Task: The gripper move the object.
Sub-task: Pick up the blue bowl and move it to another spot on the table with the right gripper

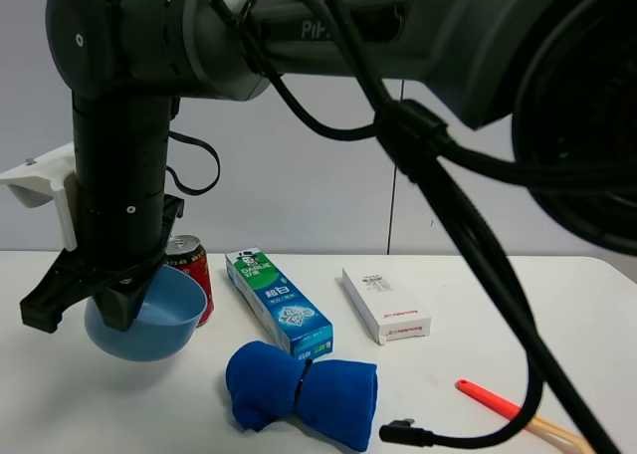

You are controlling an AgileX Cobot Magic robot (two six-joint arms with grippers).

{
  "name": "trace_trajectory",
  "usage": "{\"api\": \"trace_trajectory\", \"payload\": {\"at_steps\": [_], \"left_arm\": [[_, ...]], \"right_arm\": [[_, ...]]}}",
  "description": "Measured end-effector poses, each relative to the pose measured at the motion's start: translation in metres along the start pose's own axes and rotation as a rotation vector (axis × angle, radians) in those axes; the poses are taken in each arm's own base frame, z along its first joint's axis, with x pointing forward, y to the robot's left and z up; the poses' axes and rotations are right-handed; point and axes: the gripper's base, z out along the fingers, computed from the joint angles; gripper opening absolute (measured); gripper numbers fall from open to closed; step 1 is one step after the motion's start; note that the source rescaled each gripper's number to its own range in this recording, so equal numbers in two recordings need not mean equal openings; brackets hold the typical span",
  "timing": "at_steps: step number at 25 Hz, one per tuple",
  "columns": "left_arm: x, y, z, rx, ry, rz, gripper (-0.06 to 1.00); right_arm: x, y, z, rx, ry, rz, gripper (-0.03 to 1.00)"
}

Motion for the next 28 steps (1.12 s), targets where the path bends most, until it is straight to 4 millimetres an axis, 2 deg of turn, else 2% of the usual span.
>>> {"api": "trace_trajectory", "payload": {"at_steps": [5, 13, 22, 28], "left_arm": [[0.0, 0.0, 0.0, 0.0, 0.0, 0.0, 1.0], [0.0, 0.0, 0.0, 0.0, 0.0, 0.0, 1.0], [0.0, 0.0, 0.0, 0.0, 0.0, 0.0, 1.0], [0.0, 0.0, 0.0, 0.0, 0.0, 0.0, 1.0]], "right_arm": [[-0.001, 0.004, 0.006, -0.028, -0.005, -0.02, 0.0], [0.005, 0.009, 0.042, -0.079, 0.049, -0.01, 0.0], [0.004, 0.011, 0.05, -0.1, 0.029, -0.05, 0.0], [0.009, 0.014, 0.072, -0.132, 0.055, -0.051, 0.0]]}}
